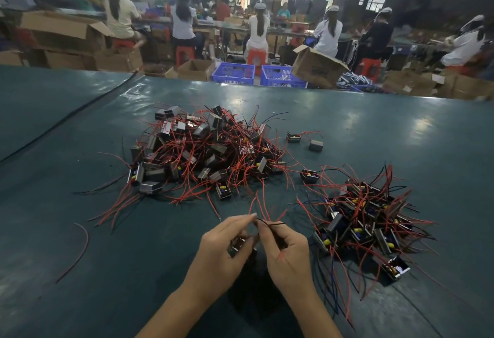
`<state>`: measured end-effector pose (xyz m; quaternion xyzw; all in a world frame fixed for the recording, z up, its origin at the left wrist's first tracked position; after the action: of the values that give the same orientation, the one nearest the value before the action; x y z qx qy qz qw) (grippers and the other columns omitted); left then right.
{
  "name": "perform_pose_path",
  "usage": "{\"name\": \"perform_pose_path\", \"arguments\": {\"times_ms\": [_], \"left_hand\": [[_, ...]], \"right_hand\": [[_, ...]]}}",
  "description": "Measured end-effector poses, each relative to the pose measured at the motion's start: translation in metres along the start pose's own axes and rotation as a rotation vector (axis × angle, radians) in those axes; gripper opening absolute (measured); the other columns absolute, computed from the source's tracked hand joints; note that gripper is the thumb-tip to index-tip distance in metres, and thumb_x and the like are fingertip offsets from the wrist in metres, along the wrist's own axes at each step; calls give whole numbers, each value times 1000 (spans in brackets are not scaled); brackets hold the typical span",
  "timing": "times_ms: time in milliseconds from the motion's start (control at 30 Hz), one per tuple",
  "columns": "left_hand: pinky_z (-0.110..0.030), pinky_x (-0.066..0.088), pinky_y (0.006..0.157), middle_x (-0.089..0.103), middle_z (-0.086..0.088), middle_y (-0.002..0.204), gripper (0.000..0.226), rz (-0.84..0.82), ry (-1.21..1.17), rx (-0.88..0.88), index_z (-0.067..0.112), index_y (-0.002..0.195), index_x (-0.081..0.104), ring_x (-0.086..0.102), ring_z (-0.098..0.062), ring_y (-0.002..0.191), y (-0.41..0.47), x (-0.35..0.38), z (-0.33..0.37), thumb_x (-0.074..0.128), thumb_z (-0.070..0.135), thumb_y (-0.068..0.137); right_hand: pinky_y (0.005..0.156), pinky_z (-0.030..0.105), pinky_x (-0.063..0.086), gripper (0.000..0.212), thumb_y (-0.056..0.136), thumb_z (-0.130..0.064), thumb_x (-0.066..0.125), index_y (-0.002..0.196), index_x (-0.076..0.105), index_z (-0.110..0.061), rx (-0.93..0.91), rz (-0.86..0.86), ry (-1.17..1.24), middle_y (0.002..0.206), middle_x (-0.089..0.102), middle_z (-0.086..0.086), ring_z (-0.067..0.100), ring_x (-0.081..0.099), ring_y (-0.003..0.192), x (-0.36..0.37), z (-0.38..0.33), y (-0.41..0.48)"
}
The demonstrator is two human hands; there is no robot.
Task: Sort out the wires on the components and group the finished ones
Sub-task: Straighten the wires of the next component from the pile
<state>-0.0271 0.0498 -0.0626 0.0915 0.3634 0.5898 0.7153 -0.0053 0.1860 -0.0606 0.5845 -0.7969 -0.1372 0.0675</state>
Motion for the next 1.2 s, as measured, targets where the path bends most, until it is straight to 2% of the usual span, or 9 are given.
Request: {"name": "perform_pose_path", "arguments": {"times_ms": [167,267,367,467,533,633,767,1033,1200], "left_hand": [[-17,52,80,66,11,114,43,-12,21,11,16,117,69,65,-5,94,2,-2,0,69,-1,78],[-17,53,80,71,15,103,40,15,2,-36,23,115,69,67,-1,91,1,-2,3,69,8,77],[-11,49,78,70,18,97,44,40,7,-74,29,116,67,66,2,90,0,-2,3,67,11,76],[-8,44,75,67,17,92,39,77,39,-46,22,114,69,62,1,86,1,-3,7,66,9,78],[-8,43,71,66,16,88,32,132,22,-44,18,112,71,61,0,80,2,-5,8,66,9,82],[-13,46,66,68,15,84,21,191,-10,-33,16,106,74,63,-6,73,5,-9,9,65,15,87],[-16,53,69,72,16,86,15,224,-48,-34,18,100,74,69,-3,78,4,-13,12,67,17,86],[-27,57,74,72,10,91,26,173,-167,-148,25,111,69,70,-11,81,4,-8,11,63,18,87],[-23,52,53,70,-5,77,13,197,-392,-276,33,99,72,66,-21,56,4,-10,14,66,26,90]], "right_hand": [[72,15,52,21,90,-3,64,92,74,-21,55,13,78,84,76,-6,7,70,80,0,-1,-1],[73,19,54,22,89,-6,66,105,71,-20,115,27,167,84,75,5,13,71,81,-2,1,1],[75,21,54,31,84,-7,72,111,69,-22,113,12,148,78,69,5,13,68,78,-3,3,0],[73,18,52,42,79,-6,76,116,64,-21,93,-9,160,77,71,0,10,68,77,-1,3,0],[72,19,53,48,73,-17,78,118,62,-20,96,-2,191,78,72,3,13,69,76,-1,3,-1],[68,22,53,41,69,-31,78,107,66,-20,72,17,142,74,67,2,14,65,71,-1,3,-1],[63,17,51,12,79,-27,68,83,73,-17,-21,-13,86,74,70,3,7,64,66,2,0,-2],[65,26,47,30,101,-29,42,96,69,-18,-29,-76,-26,78,63,-3,11,59,70,6,3,-5],[61,17,41,24,94,-29,47,88,62,-12,-12,-30,-15,69,57,-12,2,50,62,7,-2,-5]]}}
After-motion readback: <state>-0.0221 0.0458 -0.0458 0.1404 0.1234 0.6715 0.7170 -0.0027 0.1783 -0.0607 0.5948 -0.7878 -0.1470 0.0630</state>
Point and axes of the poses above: each hand's wrist, its own y-axis towards the middle knuckle, its own x-axis out of the palm, z = x × y, the point moved 3 cm from there along y, towards the middle knuckle
